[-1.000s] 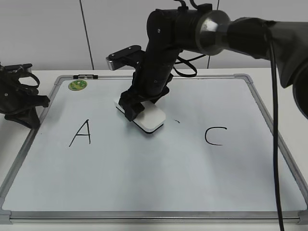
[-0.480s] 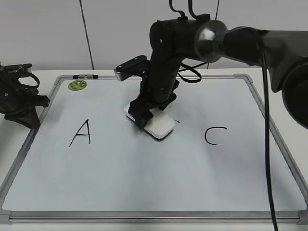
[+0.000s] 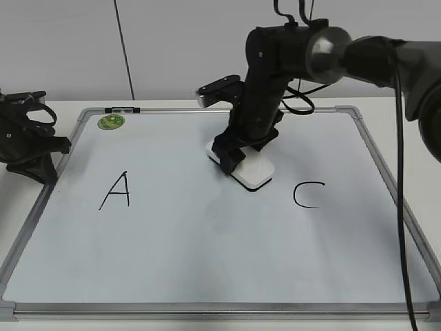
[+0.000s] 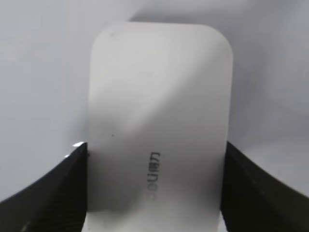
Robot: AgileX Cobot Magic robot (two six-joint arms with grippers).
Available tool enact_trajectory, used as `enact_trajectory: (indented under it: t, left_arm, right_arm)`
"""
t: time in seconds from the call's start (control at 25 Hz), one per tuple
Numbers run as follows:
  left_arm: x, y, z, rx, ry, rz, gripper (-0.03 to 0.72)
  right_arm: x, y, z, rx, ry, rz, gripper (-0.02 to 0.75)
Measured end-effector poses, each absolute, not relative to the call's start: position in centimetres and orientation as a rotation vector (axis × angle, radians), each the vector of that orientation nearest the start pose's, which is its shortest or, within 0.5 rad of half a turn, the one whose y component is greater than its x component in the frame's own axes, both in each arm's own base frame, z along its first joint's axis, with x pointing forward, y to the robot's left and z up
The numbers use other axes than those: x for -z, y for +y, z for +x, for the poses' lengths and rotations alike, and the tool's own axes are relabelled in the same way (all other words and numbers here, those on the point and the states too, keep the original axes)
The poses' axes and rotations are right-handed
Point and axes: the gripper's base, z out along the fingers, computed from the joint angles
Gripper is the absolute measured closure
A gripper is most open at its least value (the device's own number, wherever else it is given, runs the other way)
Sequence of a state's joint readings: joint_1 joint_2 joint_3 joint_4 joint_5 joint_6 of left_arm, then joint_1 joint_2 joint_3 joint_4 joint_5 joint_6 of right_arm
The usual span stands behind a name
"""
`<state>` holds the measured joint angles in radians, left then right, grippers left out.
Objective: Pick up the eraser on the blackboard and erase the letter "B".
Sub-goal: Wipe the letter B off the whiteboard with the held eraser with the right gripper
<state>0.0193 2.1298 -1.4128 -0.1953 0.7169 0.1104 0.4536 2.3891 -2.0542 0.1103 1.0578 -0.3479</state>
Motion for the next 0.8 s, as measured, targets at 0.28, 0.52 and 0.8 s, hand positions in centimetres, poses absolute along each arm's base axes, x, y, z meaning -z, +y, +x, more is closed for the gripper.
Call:
enact_trajectory:
  t: [0.28,0.52,0.8]
  left_arm:
    - [-12.4,-0.4,41.9,0.190,2.905,-0.061,0.644]
    - [-12.4,-0.3,41.9,0.188,2.905,-0.059,0.644]
    - [-12.4,-0.3,41.9,0.188,2.905,-0.059,0.644]
  right_arm:
    - [-16.1,20.0,46.7,-0.149,2.676,-0.969,0.204]
    - [-15.6,20.0,46.8,-0.181,2.682,-0.955,0.204]
    - [-15.5,20.7,46.6,-0.233,2.679,-0.963,0.204]
